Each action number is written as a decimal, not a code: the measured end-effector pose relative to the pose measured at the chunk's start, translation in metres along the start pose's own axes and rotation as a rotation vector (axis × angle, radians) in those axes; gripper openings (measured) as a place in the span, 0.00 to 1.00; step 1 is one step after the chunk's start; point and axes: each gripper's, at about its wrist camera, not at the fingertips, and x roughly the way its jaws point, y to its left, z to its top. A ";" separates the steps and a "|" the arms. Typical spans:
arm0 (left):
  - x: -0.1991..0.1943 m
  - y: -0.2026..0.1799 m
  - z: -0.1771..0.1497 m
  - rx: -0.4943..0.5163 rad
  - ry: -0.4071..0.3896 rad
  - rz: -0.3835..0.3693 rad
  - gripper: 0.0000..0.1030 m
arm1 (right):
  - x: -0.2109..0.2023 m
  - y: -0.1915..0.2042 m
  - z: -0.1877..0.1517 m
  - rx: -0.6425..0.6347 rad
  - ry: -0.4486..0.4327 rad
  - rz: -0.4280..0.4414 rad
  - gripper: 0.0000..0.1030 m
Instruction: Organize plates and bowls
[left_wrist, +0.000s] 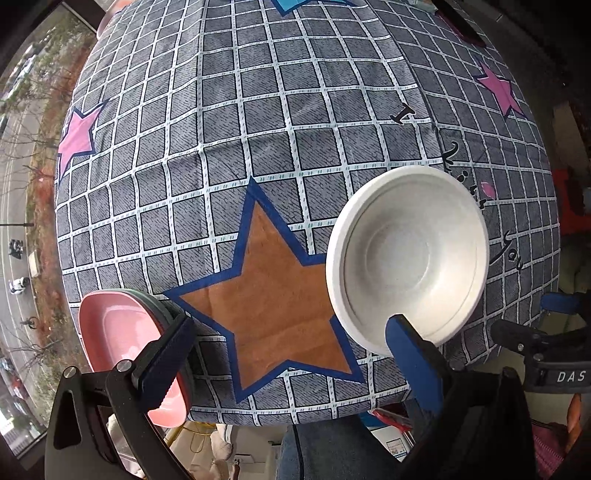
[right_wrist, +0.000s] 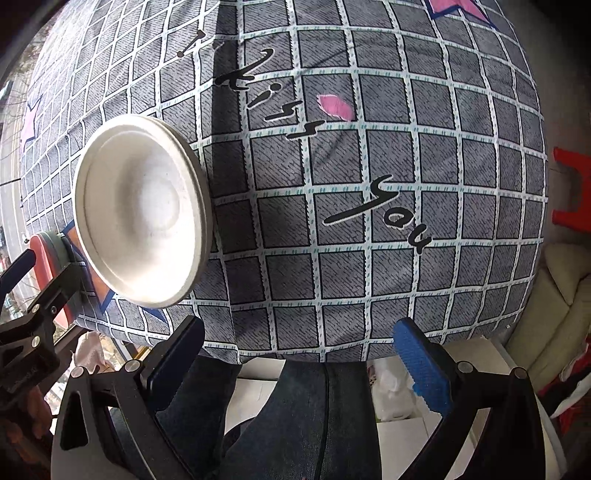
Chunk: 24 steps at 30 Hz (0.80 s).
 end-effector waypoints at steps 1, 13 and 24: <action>0.002 0.001 0.001 -0.009 0.004 0.001 1.00 | -0.001 0.004 0.001 -0.005 -0.020 -0.008 1.00; 0.046 -0.001 0.026 -0.049 0.025 0.097 1.00 | 0.024 0.038 0.027 0.023 -0.037 0.000 1.00; 0.091 0.000 0.037 -0.115 0.043 0.078 1.00 | 0.035 0.038 0.055 0.028 -0.030 0.006 1.00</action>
